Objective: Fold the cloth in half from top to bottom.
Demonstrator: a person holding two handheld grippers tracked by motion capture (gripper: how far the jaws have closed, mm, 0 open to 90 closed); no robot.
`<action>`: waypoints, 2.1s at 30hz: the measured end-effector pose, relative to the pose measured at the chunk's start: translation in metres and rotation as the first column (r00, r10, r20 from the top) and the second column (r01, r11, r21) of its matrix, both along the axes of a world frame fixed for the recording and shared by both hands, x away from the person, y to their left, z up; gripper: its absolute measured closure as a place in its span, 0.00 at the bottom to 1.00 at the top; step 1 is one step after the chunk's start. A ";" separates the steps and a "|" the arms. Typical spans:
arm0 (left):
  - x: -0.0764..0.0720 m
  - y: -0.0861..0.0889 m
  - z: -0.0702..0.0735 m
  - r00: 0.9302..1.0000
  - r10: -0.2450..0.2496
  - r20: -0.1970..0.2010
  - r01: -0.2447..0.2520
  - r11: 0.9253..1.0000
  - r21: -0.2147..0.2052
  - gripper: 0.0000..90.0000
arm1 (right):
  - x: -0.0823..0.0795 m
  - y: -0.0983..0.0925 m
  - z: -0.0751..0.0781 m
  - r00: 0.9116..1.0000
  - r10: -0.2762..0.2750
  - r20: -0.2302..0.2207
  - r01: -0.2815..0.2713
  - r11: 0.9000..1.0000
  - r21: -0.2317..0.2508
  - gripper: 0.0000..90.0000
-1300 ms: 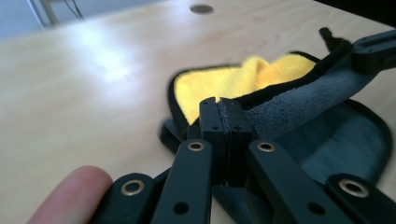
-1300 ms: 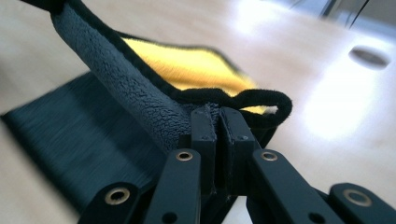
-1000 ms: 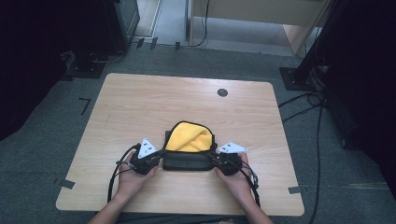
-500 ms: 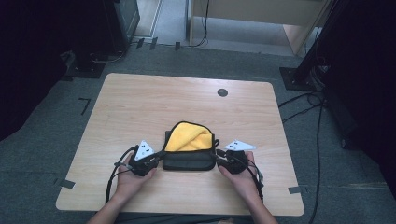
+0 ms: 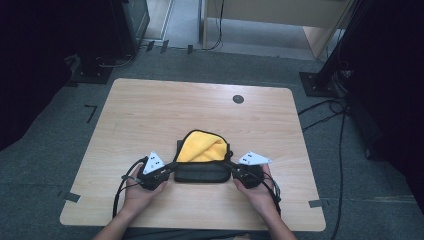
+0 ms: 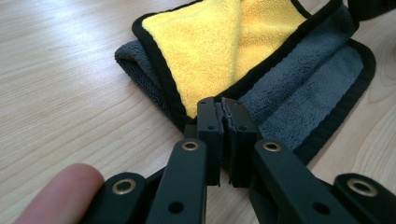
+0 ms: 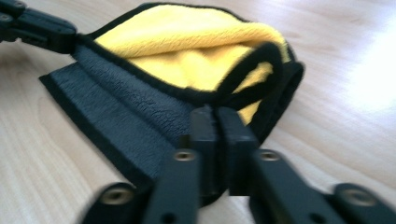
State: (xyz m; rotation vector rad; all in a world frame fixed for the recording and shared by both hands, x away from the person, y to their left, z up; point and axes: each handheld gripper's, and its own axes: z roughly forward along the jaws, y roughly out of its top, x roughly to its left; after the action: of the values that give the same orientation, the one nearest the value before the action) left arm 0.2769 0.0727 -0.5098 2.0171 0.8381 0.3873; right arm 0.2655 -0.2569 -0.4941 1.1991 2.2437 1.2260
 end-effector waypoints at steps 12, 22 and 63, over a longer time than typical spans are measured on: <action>-0.002 0.000 0.001 1.000 -0.008 -0.005 0.008 1.000 -0.013 0.97 | 0.002 -0.012 0.004 1.000 -0.024 -0.011 0.025 0.996 0.090 0.69; -0.003 0.001 0.002 1.000 -0.015 -0.002 0.015 1.000 -0.003 0.98 | 0.008 -0.003 -0.003 0.999 -0.014 -0.038 0.017 0.996 0.092 0.94; 0.007 0.000 -0.002 0.993 0.048 -0.110 -0.061 0.992 -0.114 0.62 | 0.005 -0.015 0.034 0.994 0.101 0.030 -0.104 0.987 0.119 0.56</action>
State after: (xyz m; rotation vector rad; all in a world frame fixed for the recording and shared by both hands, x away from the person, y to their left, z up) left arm 0.2841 0.0732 -0.5115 1.9227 0.9620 0.2559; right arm 0.2706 -0.2720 -0.4599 1.1169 2.2673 1.4261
